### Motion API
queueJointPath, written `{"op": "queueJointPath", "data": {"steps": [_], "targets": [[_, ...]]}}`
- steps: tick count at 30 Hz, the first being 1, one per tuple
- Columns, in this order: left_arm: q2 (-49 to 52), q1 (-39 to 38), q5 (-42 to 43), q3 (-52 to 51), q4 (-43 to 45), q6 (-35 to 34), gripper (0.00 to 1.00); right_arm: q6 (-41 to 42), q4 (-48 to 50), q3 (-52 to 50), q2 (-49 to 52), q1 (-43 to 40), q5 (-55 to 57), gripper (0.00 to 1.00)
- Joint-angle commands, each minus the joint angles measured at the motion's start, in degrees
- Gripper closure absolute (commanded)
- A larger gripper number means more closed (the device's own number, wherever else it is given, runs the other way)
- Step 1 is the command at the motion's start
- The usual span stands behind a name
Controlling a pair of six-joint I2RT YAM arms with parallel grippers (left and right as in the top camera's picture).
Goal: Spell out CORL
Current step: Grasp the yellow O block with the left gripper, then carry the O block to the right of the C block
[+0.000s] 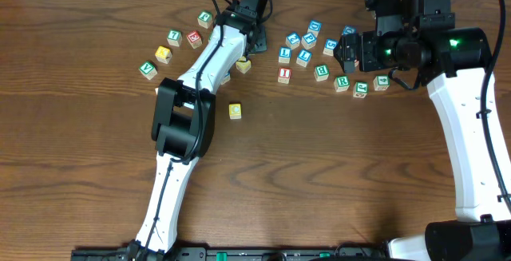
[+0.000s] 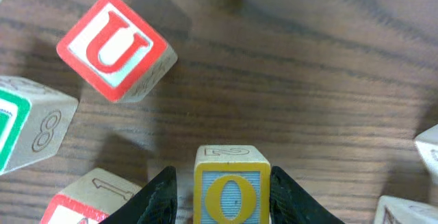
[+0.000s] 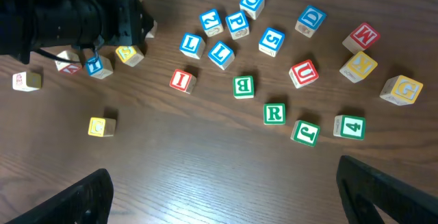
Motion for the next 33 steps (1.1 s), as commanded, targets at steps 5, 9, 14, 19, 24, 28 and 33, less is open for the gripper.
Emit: {"op": "queueJointPath", "data": {"steps": [5,9,14,19,24,28,33], "targets": [[0.9,-0.1,-0.7,1.0,0.1,-0.1,0.63,-0.4,-0.2,1.3,-0.1,-0.3,-0.7,0.01],[0.9,-0.1,-0.7,1.0,0.6,-0.1,0.65,-0.4,-0.2,1.3,-0.1,-0.3,-0.7,0.01],[-0.3,-0.1,-0.7,1.0,0.9,1.5,0.67,-0.4,-0.2,1.3,-0.1,-0.3,-0.7,0.01],[-3.9,-0.1,-0.8,1.0,0.7,4.0,0.69,-0.4,-0.2,1.3,-0.1,-0.3,-0.7,0.01],[-9.3,-0.1,-0.8,1.0,-0.4,4.2,0.70,-0.4,-0.2,1.3,-0.1,-0.3,-0.7,0.01],[-15.3,-0.1,-0.7,1.0,-3.6,4.2,0.69,-0.4,-0.2,1.3,-0.1,-0.3,-0.7,0.01],[-21.9,-0.1,-0.7,1.0,-9.7,4.2,0.70,-0.4,-0.2,1.3,-0.1,-0.3,-0.7,0.01]]}}
